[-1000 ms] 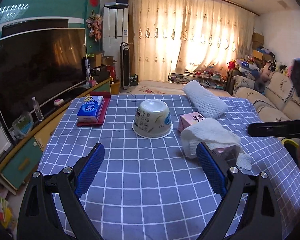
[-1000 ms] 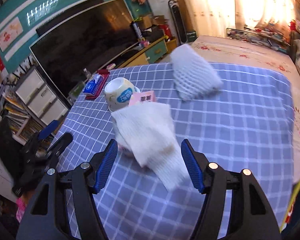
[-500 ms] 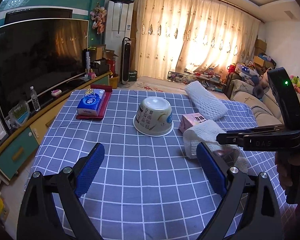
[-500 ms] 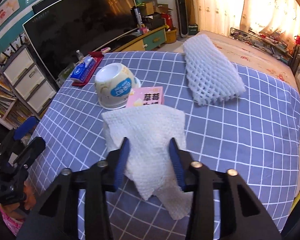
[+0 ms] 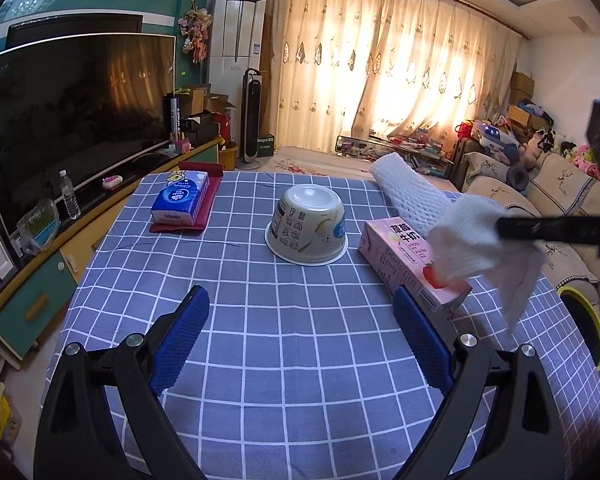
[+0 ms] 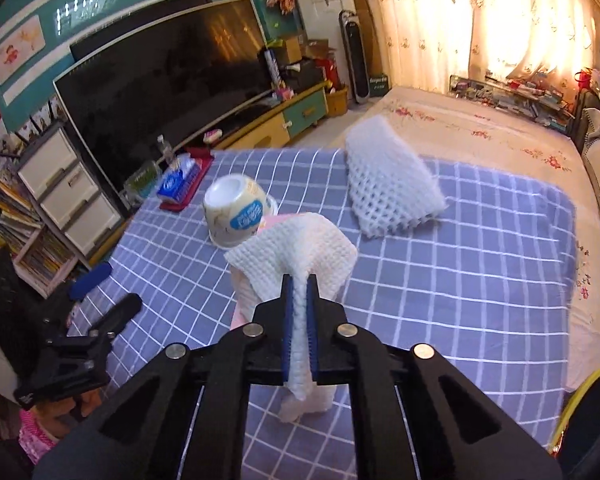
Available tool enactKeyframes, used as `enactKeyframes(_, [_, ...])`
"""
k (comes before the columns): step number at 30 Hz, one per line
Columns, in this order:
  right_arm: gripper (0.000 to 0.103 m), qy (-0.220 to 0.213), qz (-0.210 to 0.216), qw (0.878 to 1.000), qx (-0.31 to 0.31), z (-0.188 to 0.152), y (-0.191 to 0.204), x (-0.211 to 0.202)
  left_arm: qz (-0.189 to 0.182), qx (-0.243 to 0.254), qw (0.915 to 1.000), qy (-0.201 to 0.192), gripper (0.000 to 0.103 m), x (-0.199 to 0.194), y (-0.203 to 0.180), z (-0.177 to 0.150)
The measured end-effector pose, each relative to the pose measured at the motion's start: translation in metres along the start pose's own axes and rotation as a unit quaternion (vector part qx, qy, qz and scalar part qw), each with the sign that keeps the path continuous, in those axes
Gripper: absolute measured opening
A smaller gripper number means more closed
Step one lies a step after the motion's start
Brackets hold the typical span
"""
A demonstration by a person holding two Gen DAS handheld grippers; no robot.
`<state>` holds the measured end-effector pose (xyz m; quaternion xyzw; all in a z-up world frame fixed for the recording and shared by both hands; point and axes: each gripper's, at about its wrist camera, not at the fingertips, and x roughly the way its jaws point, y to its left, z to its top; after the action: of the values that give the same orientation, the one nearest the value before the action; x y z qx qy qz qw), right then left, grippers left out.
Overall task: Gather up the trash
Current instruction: 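Carry the tissue with the right gripper into the bin and release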
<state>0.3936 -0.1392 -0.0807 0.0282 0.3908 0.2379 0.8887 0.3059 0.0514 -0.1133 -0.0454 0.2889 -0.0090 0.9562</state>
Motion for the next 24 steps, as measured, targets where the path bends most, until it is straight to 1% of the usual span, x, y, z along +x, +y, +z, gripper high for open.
enactKeyframes(3, [0.006,-0.022,-0.007,1.0,0.01,-0.003,-0.011,-0.025,0.001,0.001,1.0,0.001,0.092,0.0,-0.001,-0.001])
enactKeyframes(6, [0.006,-0.042,-0.031,0.998,0.031,-0.014,-0.035,-0.054,0.0,0.0,1.0,0.002,0.092,0.0,-0.001,-0.001])
enactKeyframes(11, [0.007,-0.065,-0.101,0.988,0.098,-0.046,-0.095,-0.098,-0.005,-0.002,1.0,0.005,0.092,0.0,-0.001,-0.001])
enactKeyframes(13, [0.007,-0.067,-0.129,0.979,0.14,-0.065,-0.127,-0.113,-0.008,0.0,1.0,0.005,0.092,0.0,-0.003,-0.001])
enactKeyframes(14, [0.007,-0.068,-0.149,0.973,0.164,-0.077,-0.145,-0.121,-0.008,0.002,0.9999,0.006,0.092,0.0,-0.004,-0.001])
enactKeyframes(15, [0.007,-0.068,-0.161,0.968,0.178,-0.085,-0.155,-0.127,-0.008,0.004,0.9999,0.006,0.092,0.001,-0.005,-0.001])
enactKeyframes(18, [0.007,-0.067,-0.203,0.95,0.226,-0.115,-0.193,-0.139,-0.009,0.008,0.9999,0.009,0.092,0.003,-0.008,-0.002])
enactKeyframes(20, [0.008,-0.06,-0.248,0.935,0.248,-0.134,-0.216,-0.144,-0.009,0.009,0.9999,0.011,0.092,0.004,-0.009,-0.003])
enactKeyframes(24, [0.008,-0.046,-0.274,0.918,0.283,-0.161,-0.245,-0.143,-0.008,0.011,0.9998,0.014,0.092,0.006,-0.01,-0.003])
